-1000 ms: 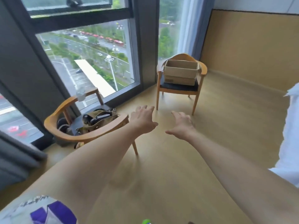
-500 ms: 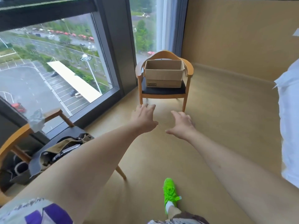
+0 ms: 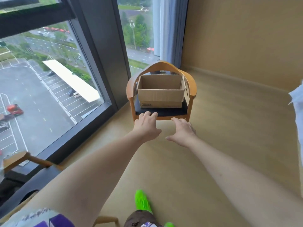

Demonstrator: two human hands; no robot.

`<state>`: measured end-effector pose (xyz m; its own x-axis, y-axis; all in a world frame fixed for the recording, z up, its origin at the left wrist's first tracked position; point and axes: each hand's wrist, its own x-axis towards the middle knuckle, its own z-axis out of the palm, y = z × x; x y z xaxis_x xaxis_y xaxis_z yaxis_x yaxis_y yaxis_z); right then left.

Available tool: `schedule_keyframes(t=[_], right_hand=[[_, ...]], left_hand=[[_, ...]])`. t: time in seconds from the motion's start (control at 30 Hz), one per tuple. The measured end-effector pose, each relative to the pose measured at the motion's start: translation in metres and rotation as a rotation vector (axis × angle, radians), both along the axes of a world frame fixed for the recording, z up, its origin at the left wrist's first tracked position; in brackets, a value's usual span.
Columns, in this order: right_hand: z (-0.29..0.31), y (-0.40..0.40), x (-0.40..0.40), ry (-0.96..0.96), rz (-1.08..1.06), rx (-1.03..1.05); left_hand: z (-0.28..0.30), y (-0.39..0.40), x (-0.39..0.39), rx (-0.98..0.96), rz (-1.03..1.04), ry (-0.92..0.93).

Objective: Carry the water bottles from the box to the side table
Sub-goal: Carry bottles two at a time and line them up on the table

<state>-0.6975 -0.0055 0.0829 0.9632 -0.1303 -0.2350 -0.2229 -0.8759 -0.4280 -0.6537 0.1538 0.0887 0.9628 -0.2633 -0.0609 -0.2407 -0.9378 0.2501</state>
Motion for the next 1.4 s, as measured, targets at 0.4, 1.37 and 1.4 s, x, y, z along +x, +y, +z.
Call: schedule_keyframes(t=[0.4,1.37,1.4], right_hand=[[-0.029,-0.016,0.243,0.047,-0.124,-0.059],[-0.214,-0.111,0.635,0.514,-0.020,-0.057],[-0.224,-0.114,0.641,0.541,-0.011,-0.064]], left_hand=[[-0.028,-0.018,0.265,-0.037,-0.082,0.074],[-0.211,-0.063,0.634,0.075,0.124,0.521],[-0.220,-0.067,0.637,0.073,0.128,0.531]])
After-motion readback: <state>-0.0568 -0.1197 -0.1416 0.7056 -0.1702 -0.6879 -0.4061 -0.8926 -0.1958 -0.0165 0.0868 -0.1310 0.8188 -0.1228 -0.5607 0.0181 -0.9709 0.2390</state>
